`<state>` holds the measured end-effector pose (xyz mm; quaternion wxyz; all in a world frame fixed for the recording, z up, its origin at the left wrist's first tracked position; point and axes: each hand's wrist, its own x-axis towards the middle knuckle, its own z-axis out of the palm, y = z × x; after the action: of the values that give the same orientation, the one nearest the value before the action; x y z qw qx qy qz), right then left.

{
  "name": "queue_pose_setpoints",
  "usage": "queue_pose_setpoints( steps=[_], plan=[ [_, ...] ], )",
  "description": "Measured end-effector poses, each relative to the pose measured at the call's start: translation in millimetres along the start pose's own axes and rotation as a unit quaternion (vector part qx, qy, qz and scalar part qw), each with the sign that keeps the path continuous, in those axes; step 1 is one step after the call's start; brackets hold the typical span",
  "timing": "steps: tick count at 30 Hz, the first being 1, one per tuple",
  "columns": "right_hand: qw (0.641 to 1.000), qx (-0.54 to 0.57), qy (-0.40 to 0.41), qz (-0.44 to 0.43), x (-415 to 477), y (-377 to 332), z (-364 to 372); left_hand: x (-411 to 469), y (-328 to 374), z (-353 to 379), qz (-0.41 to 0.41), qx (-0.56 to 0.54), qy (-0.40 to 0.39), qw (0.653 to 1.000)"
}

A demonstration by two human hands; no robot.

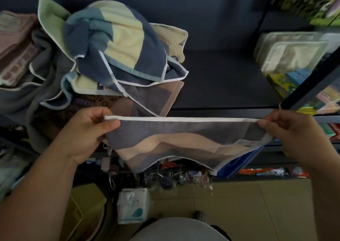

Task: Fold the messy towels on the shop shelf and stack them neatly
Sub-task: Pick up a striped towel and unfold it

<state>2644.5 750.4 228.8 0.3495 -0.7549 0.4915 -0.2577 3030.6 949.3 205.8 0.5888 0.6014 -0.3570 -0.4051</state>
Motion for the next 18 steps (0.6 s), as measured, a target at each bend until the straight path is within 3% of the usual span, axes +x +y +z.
queue_pose_setpoints(
  steps=[2,3,5,7,12,18],
  plan=[
    [0.997,0.053,-0.052,0.033,0,3,-6,2,-7,7,-0.011,-0.006,0.027,1.000],
    [0.995,0.049,-0.067,0.048,1,5,-7,3,-12,11,-0.003,0.046,0.059,0.997],
    [0.996,-0.014,-0.060,0.065,7,14,-6,5,-22,25,0.022,0.194,0.101,0.976],
    [0.993,-0.074,-0.042,0.087,11,19,-1,4,-32,40,0.020,0.247,0.132,0.960],
    [0.992,0.044,-0.055,0.107,8,17,20,2,-44,71,-0.060,0.153,0.173,0.971],
    [0.982,0.146,-0.108,0.056,-13,-13,63,-5,-32,130,-0.056,0.076,0.153,0.984]
  ],
)
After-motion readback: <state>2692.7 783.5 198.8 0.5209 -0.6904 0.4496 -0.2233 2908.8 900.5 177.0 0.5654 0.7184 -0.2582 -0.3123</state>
